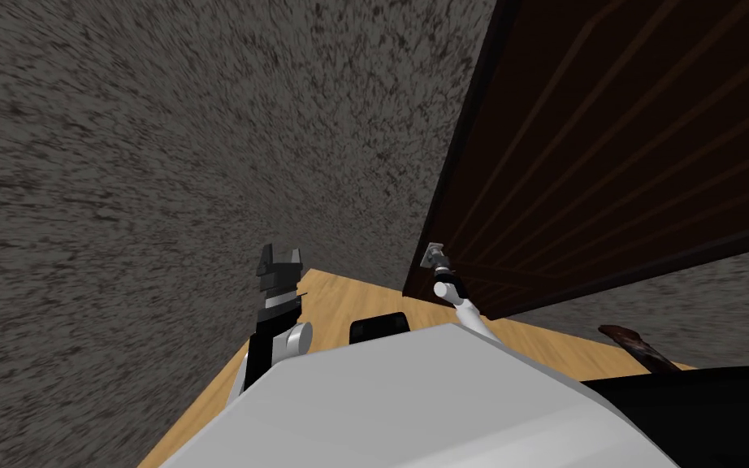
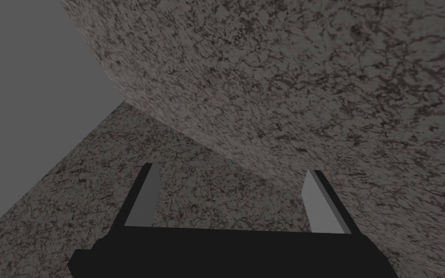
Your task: Pull the door open
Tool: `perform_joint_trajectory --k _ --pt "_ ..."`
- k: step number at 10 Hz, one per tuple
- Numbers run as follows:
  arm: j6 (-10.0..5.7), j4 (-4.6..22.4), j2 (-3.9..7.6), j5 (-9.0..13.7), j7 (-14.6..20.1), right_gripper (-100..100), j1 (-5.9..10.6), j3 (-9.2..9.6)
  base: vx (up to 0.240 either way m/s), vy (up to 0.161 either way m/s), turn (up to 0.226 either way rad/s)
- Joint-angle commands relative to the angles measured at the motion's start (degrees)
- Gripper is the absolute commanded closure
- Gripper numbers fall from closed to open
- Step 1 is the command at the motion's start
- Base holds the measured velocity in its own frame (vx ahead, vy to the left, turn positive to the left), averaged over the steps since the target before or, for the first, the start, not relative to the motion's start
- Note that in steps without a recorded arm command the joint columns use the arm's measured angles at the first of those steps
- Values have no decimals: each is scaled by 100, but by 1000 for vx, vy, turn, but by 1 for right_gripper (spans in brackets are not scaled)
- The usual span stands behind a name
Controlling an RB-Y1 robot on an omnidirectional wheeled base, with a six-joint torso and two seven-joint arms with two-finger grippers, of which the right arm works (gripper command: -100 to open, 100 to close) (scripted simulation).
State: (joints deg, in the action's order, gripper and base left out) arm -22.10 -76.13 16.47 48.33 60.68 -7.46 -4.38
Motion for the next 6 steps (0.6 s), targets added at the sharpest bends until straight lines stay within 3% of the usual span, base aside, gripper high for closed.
perform_joint_trajectory --k 1,6 --pt "4 -31 36 -8 69 100 -45 80 -209 -58 150" --pt "-41 -173 299 -33 374 100 -209 365 -221 -33 126"
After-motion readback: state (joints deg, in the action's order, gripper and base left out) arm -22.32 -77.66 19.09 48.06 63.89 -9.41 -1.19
